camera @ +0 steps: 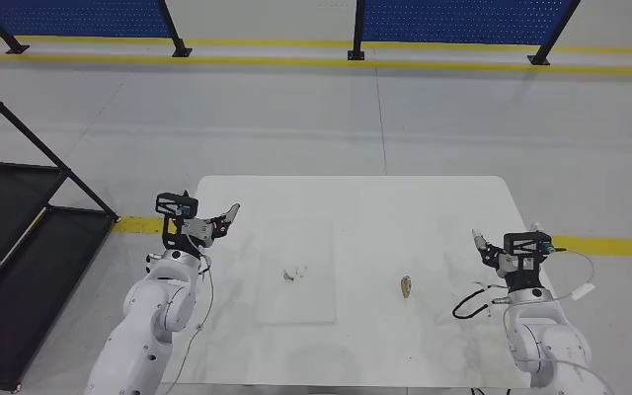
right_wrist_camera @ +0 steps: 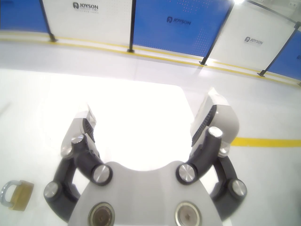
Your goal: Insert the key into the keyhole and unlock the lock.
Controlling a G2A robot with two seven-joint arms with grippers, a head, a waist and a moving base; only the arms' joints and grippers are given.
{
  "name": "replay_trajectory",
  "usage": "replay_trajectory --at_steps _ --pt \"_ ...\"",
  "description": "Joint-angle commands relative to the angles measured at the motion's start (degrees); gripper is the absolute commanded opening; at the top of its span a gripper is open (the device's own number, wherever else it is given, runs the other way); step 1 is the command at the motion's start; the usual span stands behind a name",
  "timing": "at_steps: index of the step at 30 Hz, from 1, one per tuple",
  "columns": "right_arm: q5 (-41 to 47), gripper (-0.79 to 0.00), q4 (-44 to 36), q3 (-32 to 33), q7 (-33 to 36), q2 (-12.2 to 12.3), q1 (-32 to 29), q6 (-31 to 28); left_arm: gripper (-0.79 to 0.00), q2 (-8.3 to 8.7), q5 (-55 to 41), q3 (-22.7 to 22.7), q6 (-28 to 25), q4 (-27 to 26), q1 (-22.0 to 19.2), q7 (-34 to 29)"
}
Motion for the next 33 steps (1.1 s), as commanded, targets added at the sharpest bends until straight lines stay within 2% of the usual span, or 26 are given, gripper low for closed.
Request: replay_trajectory --at_steps 1,5,8,11,13,17,20,24,29,33 --pt "0.0 0.000 0.0 0.0 0.0 0.0 0.0 0.0 0.000 -0.01 -1.5 0.0 -0.5 -2.6 -0.2 -3.9" --pt "0.0 0.000 0.0 0.0 0.0 0.0 0.0 0.0 0.000 -0.01 -3.2 1.2 -0.7 -8.0 -0.8 -13.8" --pt "0.0 0.000 0.0 0.0 0.0 0.0 0.0 0.0 0.000 -0.08 -3.1 3.2 1.4 -11.1 -2.2 -23.9" --pt "0.0 0.000 0.0 0.0 0.0 0.0 0.0 0.0 0.000 -0.16 -3.1 6.0 2.6 -13.5 -4.6 -33.8" --pt "0.0 0.000 0.0 0.0 0.0 0.0 0.0 0.0 0.000 -0.37 -5.7 7.8 3.2 -14.7 -6.6 -37.6" --pt "0.0 0.000 0.0 0.0 0.0 0.0 0.0 0.0 0.000 -0.58 -6.8 10.8 4.0 -13.9 -10.0 -43.6" --pt "0.0 0.000 0.0 0.0 0.0 0.0 0.0 0.0 0.000 -0.86 -7.9 13.4 6.8 -13.3 -12.4 -49.8" --pt "0.0 0.000 0.0 0.0 0.0 0.0 0.0 0.0 0.000 -1.32 -7.9 17.3 12.0 -12.0 -15.4 -57.9" --pt "0.0 0.000 0.0 0.0 0.0 0.0 0.0 0.0 0.000 -2.02 -5.9 21.4 20.2 -9.9 -18.3 -64.5" --pt "0.0 0.000 0.0 0.0 0.0 0.0 0.0 0.0 0.000 -2.64 -9.5 22.1 26.9 -7.7 -20.2 -69.2"
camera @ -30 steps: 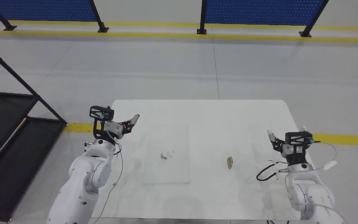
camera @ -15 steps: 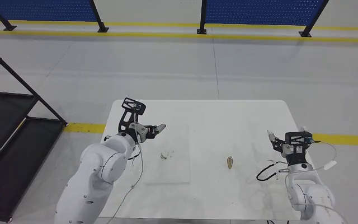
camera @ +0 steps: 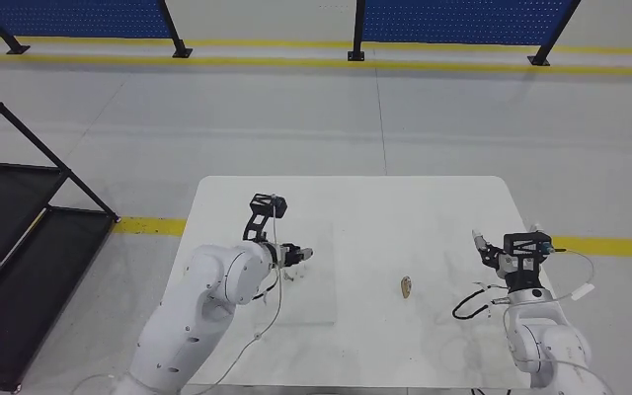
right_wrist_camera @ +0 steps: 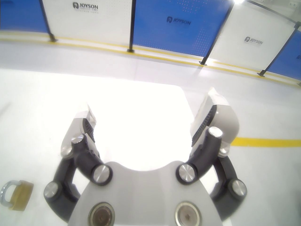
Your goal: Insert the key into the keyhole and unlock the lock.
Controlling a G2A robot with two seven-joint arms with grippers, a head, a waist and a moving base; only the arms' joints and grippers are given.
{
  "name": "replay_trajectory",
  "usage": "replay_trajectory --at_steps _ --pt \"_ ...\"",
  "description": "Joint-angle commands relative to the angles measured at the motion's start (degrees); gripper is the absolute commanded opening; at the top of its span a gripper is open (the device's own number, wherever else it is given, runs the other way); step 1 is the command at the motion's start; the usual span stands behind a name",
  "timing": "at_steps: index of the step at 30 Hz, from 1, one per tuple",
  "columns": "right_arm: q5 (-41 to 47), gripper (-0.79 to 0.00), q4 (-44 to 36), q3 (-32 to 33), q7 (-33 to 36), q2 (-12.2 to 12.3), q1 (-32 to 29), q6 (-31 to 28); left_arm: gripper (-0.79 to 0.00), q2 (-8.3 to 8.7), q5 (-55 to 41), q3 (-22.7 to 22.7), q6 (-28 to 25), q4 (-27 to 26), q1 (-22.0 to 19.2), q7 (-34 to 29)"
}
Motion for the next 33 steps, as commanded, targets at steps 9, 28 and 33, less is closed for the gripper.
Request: replay_trajectory --at_steps 9,28,33 --pt "0.0 0.000 0.0 0.0 0.0 0.0 0.0 0.0 0.000 -0.43 -5.9 -1.6 2.6 5.4 0.4 -2.1" --pt "0.0 0.000 0.0 0.0 0.0 0.0 0.0 0.0 -0.145 -0.36 -4.8 -2.1 3.7 7.2 3.4 -0.9" --pt "0.0 0.000 0.0 0.0 0.0 0.0 0.0 0.0 -0.311 -0.36 -5.6 -2.0 3.0 8.9 3.1 -0.4"
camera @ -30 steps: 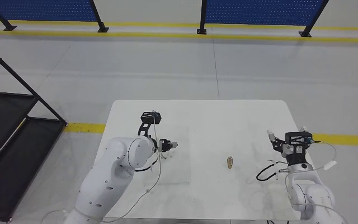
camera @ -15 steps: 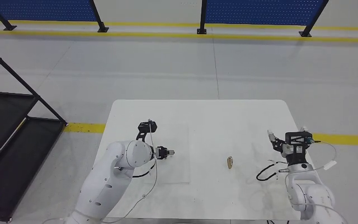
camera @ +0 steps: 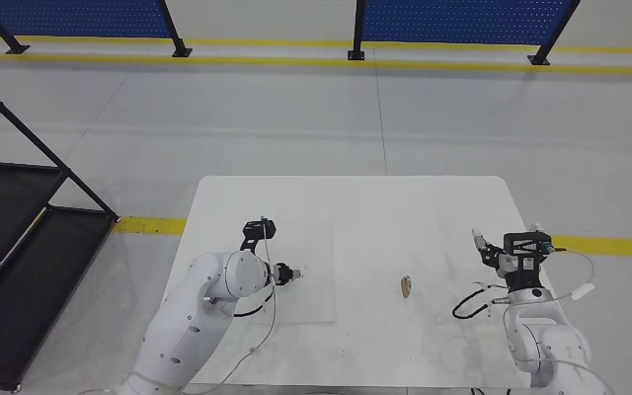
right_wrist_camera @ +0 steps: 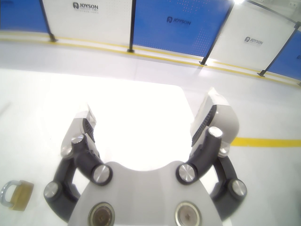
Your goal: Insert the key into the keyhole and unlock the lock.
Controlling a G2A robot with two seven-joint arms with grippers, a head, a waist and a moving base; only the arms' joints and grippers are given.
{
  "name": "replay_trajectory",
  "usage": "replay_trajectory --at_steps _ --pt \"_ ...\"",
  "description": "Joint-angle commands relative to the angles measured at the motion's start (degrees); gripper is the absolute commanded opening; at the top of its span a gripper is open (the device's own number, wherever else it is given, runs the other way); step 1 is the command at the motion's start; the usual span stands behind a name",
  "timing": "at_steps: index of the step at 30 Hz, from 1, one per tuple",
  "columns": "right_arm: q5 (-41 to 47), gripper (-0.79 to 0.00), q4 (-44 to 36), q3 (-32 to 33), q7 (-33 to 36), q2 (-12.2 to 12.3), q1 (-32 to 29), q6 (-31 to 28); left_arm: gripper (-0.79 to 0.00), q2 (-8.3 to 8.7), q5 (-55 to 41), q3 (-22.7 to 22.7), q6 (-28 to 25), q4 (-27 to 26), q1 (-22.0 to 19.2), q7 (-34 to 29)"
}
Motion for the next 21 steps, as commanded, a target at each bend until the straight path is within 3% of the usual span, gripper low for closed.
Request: replay_trajectory --at_steps 1,5,21 --pt "0.0 0.000 0.0 0.0 0.0 0.0 0.0 0.0 -0.317 0.00 -0.3 0.1 -0.2 0.7 -0.1 0.2" --pt "0.0 0.000 0.0 0.0 0.0 0.0 0.0 0.0 -0.406 0.00 -0.7 0.4 -0.8 2.0 -0.3 0.7" --pt "0.0 0.000 0.0 0.0 0.0 0.0 0.0 0.0 -0.560 0.07 -2.3 1.2 -2.7 4.1 -1.0 1.8"
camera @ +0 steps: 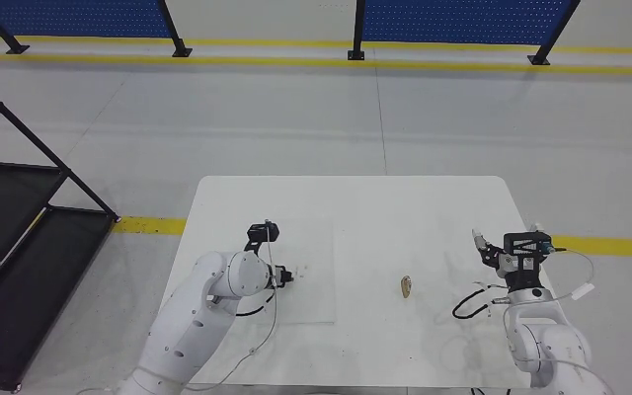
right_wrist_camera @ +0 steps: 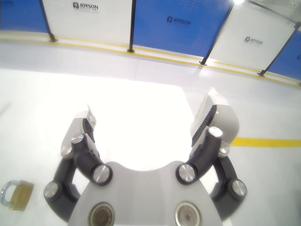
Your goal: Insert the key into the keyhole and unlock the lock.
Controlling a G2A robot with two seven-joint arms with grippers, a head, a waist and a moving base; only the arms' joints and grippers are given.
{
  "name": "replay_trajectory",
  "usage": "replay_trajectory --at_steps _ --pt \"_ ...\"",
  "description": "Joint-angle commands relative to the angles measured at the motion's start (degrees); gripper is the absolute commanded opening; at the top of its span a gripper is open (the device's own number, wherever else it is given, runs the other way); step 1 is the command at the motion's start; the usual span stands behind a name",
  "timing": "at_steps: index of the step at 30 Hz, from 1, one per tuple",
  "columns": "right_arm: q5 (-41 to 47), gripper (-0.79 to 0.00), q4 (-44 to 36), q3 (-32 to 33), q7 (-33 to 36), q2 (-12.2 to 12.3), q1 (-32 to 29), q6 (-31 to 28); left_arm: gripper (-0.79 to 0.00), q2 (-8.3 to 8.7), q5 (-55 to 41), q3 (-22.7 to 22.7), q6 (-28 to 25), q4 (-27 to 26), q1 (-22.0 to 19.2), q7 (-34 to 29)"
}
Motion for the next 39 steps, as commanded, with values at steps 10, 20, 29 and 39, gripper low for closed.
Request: replay_trajectory --at_steps 10,20,29,39 --pt "0.0 0.000 0.0 0.0 0.0 0.0 0.0 0.0 -0.613 -0.09 -1.2 1.1 -0.3 1.4 -0.9 0.7" --pt "0.0 0.000 0.0 0.0 0.0 0.0 0.0 0.0 -0.646 0.03 -1.4 1.4 -0.3 1.9 -1.4 0.9" --pt "0.0 0.000 0.0 0.0 0.0 0.0 0.0 0.0 -0.785 0.22 -1.5 1.3 -0.4 1.8 -1.4 0.6" --pt "0.0 0.000 0.0 0.0 0.0 0.0 0.0 0.0 -0.785 0.85 -2.0 -0.9 -1.7 -4.7 -0.2 -0.9"
